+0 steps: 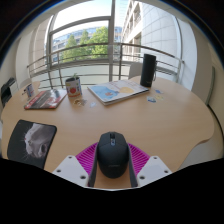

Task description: Arrange mouse

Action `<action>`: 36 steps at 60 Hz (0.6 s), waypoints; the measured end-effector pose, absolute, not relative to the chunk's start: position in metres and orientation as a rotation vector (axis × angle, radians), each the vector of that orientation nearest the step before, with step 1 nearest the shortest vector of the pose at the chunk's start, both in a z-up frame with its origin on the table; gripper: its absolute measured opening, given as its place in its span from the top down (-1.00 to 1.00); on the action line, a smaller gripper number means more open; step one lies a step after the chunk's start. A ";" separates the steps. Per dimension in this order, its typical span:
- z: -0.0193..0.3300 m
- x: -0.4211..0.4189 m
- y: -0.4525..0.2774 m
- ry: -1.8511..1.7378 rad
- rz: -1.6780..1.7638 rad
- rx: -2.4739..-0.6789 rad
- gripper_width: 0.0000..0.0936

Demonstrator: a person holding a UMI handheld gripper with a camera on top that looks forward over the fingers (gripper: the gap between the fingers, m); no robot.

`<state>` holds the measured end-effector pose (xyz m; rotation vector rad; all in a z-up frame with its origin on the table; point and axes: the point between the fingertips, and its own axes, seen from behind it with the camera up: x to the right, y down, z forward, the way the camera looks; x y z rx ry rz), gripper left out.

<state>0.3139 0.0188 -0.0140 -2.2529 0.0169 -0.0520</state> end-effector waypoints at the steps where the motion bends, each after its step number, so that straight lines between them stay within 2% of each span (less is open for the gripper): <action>1: -0.014 0.314 0.019 0.029 -0.051 -2.253 0.01; 9: -0.010 0.328 0.010 0.112 -0.132 -2.258 0.16; 13: 0.009 0.332 0.007 0.159 -0.159 -2.236 0.18; 17: 0.050 0.333 0.004 0.201 -0.198 -2.165 0.19; 28: 0.220 0.272 -0.001 0.234 -0.209 -1.896 0.19; 33: 0.250 0.204 -0.004 0.200 -0.156 -1.845 0.19; 36: 0.239 0.162 0.003 0.171 -0.110 -1.869 0.19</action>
